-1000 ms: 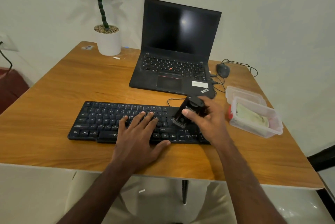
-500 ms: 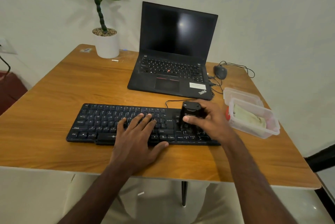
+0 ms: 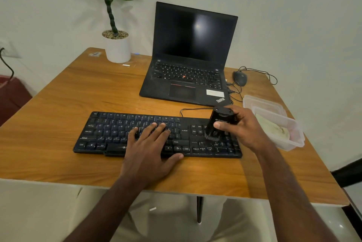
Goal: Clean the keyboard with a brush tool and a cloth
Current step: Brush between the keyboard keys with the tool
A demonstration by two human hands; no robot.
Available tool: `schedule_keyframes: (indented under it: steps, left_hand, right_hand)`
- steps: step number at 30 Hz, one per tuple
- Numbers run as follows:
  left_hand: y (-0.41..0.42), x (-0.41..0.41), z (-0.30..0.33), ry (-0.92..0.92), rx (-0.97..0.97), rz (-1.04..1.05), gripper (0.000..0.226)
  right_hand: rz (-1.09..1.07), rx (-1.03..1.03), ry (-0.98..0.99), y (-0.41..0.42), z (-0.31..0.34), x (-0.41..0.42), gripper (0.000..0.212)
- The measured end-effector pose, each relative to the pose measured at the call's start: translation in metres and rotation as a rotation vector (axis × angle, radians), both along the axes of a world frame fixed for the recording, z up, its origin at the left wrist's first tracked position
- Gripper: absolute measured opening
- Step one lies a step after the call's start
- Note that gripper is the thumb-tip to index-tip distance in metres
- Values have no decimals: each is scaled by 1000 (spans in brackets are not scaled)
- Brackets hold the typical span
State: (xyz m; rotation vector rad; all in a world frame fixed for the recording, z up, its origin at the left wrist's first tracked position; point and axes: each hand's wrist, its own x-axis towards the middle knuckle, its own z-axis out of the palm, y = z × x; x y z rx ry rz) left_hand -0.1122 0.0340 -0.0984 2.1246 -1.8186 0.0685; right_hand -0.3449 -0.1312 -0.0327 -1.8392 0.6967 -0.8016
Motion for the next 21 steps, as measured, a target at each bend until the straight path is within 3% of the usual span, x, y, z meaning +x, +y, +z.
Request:
schedule_keyframes:
  steps: [11,21]
  left_hand:
    - [3,4,1,3,-10,14,84]
    - [15,27,1,-24,-20,29,86]
  right_hand:
    - [38,42,-45,18,-9,39,31]
    - [-137,-152,-59,1,-4,-3,23]
